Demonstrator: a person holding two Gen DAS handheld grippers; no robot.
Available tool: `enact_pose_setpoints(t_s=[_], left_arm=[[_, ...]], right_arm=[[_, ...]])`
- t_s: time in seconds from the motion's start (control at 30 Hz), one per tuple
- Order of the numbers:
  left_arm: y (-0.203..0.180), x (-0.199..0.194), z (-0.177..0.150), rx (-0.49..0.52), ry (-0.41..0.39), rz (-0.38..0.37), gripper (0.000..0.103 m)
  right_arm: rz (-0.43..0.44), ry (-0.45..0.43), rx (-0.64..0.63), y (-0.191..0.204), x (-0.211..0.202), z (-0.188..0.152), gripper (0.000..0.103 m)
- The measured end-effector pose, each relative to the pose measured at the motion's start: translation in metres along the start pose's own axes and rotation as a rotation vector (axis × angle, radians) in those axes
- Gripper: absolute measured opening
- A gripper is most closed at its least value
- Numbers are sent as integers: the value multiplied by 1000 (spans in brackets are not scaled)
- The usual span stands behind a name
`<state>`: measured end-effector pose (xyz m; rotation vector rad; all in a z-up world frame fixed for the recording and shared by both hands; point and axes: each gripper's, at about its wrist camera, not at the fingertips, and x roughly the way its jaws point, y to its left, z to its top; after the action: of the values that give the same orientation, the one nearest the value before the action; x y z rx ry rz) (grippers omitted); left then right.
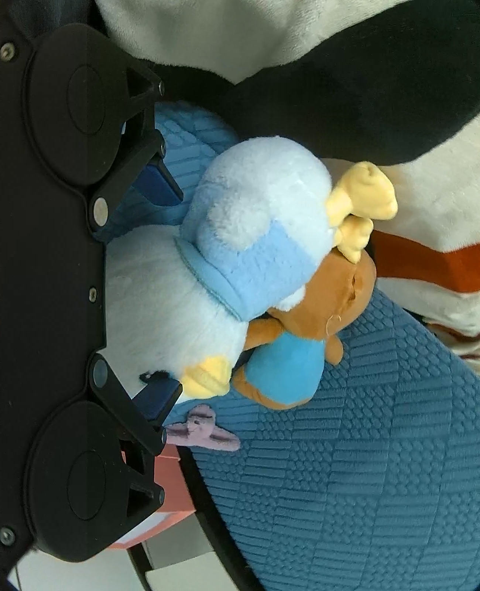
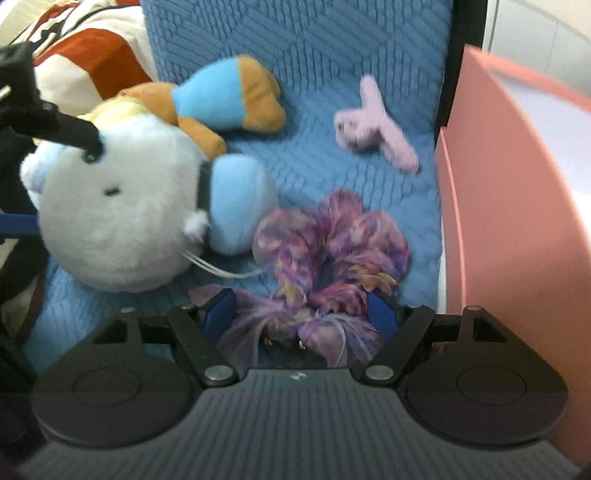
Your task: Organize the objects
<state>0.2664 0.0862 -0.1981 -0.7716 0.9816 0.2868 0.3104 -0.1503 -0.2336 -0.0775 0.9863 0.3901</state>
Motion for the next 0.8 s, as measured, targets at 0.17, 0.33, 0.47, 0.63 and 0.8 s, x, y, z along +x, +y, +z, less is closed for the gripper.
enact_pose_setpoints(t_s=[0.17, 0.33, 0.47, 0.63, 0.8], left_arm=[[6, 1, 8, -57, -11, -29, 100], [18, -2, 18, -156, -50, -68, 100], [24, 6, 26, -215, -47, -81, 101], [20, 18, 25, -194, -23, -15, 102], [28, 31, 20, -262, 10, -26, 103]], right_arm=[[-26, -23, -40, 7, -1, -2, 50], [-24, -35, 9, 3, -5, 0, 41], [-29, -55, 21, 1, -10, 1, 40], [-31, -82, 53, -2, -17, 2, 41], [-21, -83, 47, 1, -20, 2, 41]])
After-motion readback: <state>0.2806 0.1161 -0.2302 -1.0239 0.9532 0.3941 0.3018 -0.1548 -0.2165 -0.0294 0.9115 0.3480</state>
